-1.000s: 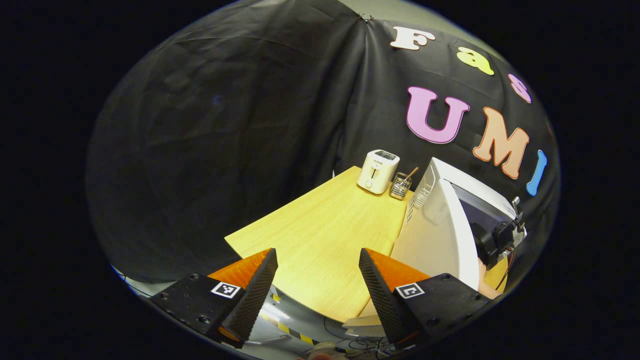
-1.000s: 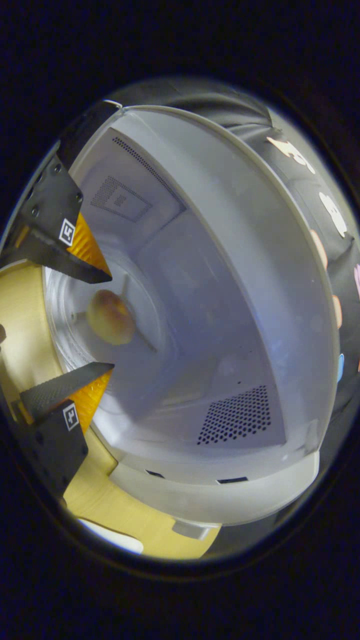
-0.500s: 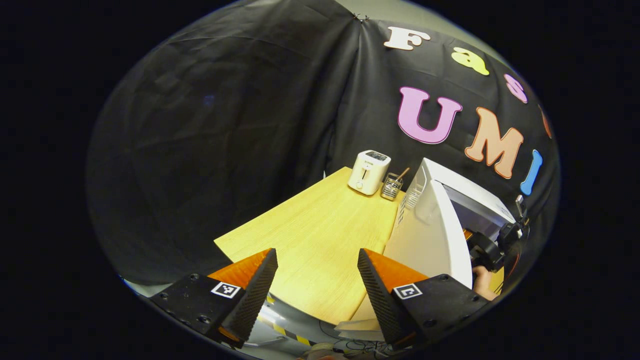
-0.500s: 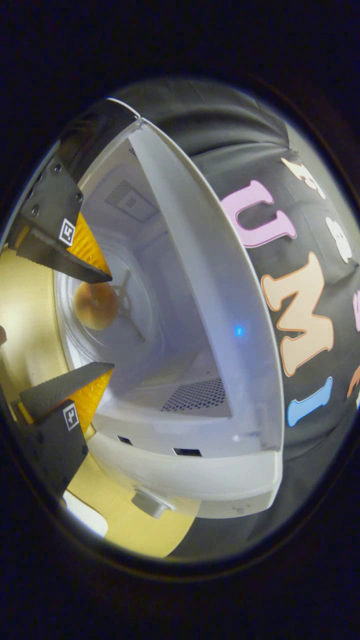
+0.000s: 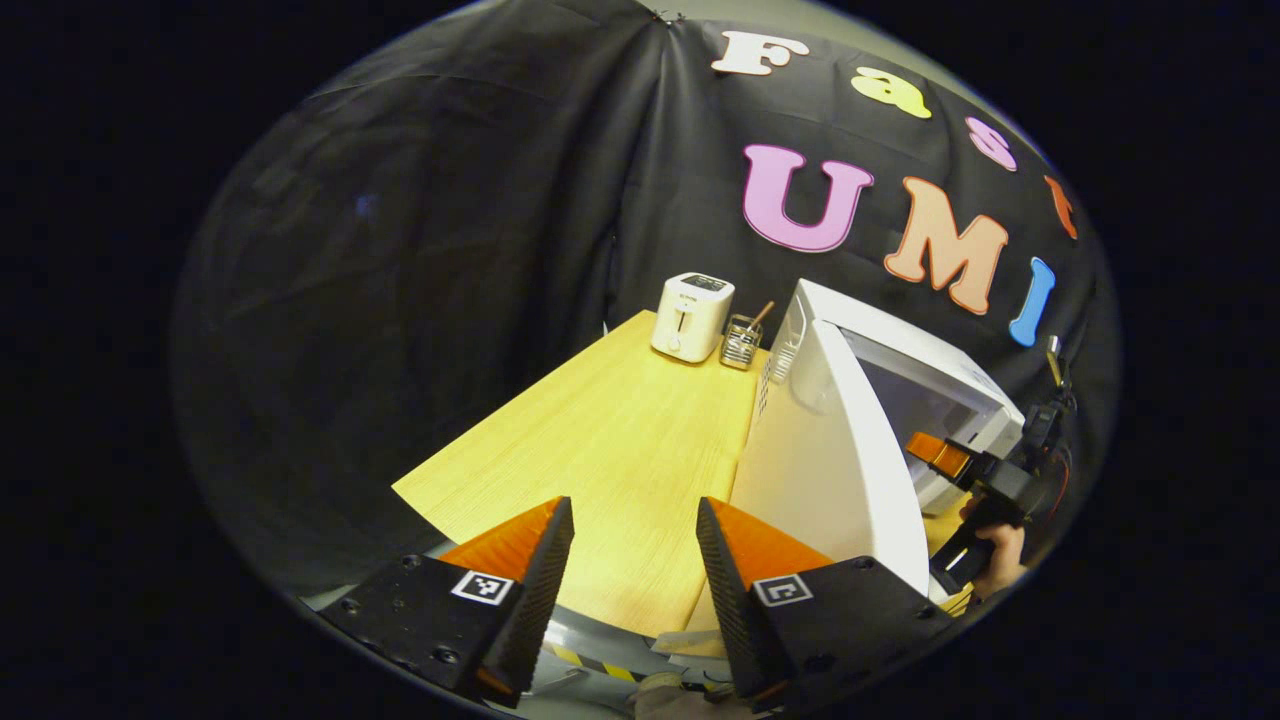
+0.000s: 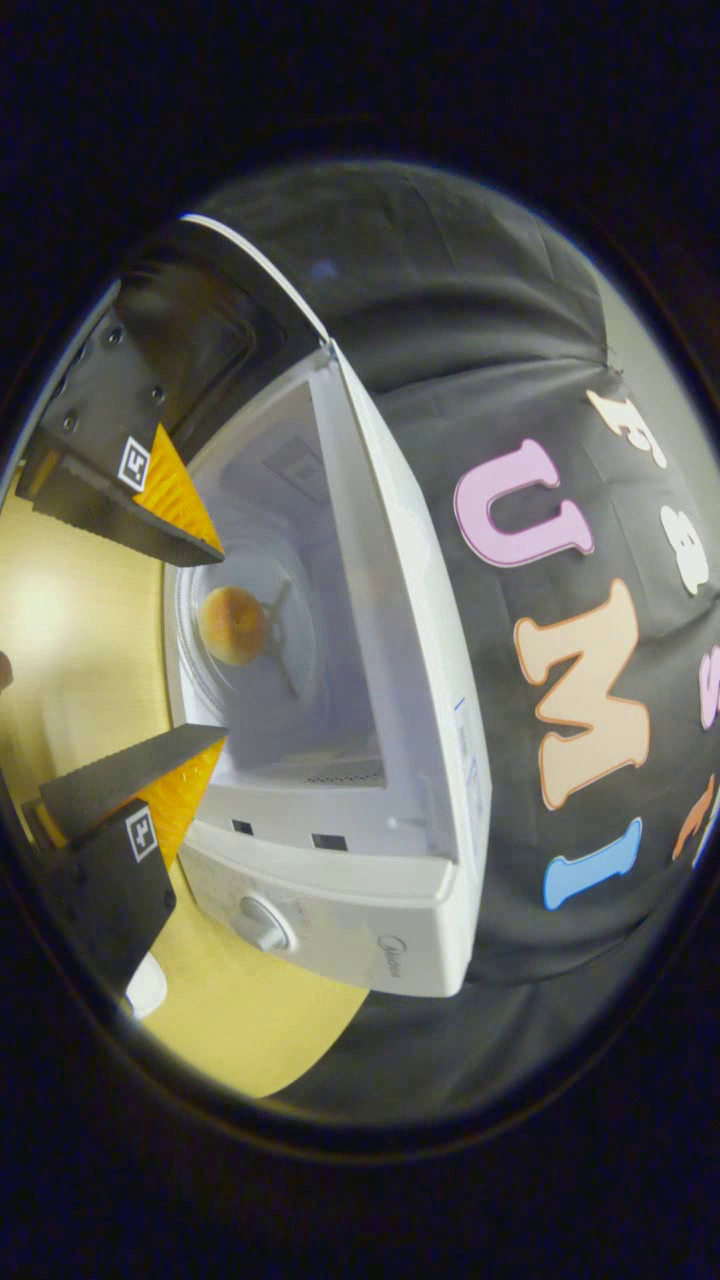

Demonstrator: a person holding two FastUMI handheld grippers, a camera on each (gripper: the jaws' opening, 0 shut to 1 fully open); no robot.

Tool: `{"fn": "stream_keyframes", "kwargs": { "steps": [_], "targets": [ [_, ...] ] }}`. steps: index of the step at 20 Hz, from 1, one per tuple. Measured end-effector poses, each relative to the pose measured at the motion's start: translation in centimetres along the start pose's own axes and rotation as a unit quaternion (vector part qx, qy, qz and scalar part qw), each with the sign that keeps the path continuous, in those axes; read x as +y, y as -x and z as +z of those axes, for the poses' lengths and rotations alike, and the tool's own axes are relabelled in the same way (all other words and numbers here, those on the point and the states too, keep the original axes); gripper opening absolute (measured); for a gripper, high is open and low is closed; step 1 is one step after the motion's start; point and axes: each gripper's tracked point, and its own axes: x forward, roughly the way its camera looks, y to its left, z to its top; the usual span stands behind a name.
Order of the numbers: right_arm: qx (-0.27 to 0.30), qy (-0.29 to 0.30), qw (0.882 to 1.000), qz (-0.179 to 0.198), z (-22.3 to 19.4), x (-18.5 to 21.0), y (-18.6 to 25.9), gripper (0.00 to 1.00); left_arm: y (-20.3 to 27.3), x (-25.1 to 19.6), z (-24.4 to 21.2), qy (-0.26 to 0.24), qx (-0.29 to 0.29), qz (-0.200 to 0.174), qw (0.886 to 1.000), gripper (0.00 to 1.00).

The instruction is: Open the microwave oven with the left hand, put the food in, and close the microwave oven.

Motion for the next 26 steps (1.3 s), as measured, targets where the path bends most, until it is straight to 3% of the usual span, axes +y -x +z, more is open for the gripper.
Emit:
{"fn": "stream_keyframes", "kwargs": {
  "steps": [2, 3, 5, 6, 7, 9, 10, 15, 23, 24, 26],
  "targets": [
    [-0.006, 0.015, 1.0, 0.0, 0.8, -0.7, 1.4, 0.97, 0.1, -0.8, -0.3, -0.016, 0.008, -0.013, 1.0, 0.61],
    [-0.006, 0.02, 1.0, 0.001, 1.2, -1.1, 2.0, 0.97, 0.0, -1.3, -0.6, -0.022, 0.014, -0.023, 0.999, 0.63],
    [-0.01, 0.027, 1.0, 0.002, 2.2, -1.7, 3.6, 0.97, 0.1, -2.3, -1.1, -0.037, 0.026, -0.039, 0.998, 0.49],
    [-0.013, 0.03, 0.999, 0.001, 2.7, -2.3, 4.2, 0.97, 0.0, -2.5, -1.4, -0.043, 0.03, -0.041, 0.998, 0.53],
    [-0.015, 0.032, 0.999, 0.0, 3.2, -2.8, 4.9, 0.98, 0.0, -2.7, -1.6, -0.045, 0.033, -0.042, 0.998, 0.27],
    [-0.015, 0.031, 0.999, -0.001, 3.8, -3.7, 6.1, 0.98, 0.0, -3.4, -1.8, -0.049, 0.037, -0.045, 0.997, 0.07],
    [-0.016, 0.032, 0.999, -0.003, 4.1, -4.2, 6.7, 0.98, 0.3, -3.7, -1.9, -0.051, 0.036, -0.047, 0.997, 0.03],
    [-0.023, 0.049, 0.998, -0.022, 5.0, -6.9, 9.6, 0.98, 1.0, -5.8, -1.8, -0.077, 0.032, -0.061, 0.995, 0.0],
    [-0.032, 0.057, 0.996, -0.057, 6.5, -12.2, 14.2, 0.98, 2.4, -10.0, -2.2, -0.079, 0.035, -0.091, 0.992, 0.01],
    [-0.034, 0.055, 0.996, -0.062, 6.8, -13.0, 14.9, 0.92, 2.5, -10.7, -2.3, -0.083, 0.035, -0.097, 0.991, 0.01],
    [-0.039, 0.049, 0.995, -0.074, 7.5, -14.7, 16.0, 0.92, 2.2, -12.4, -2.6, -0.088, 0.035, -0.115, 0.989, 0.01]
  ]
}}
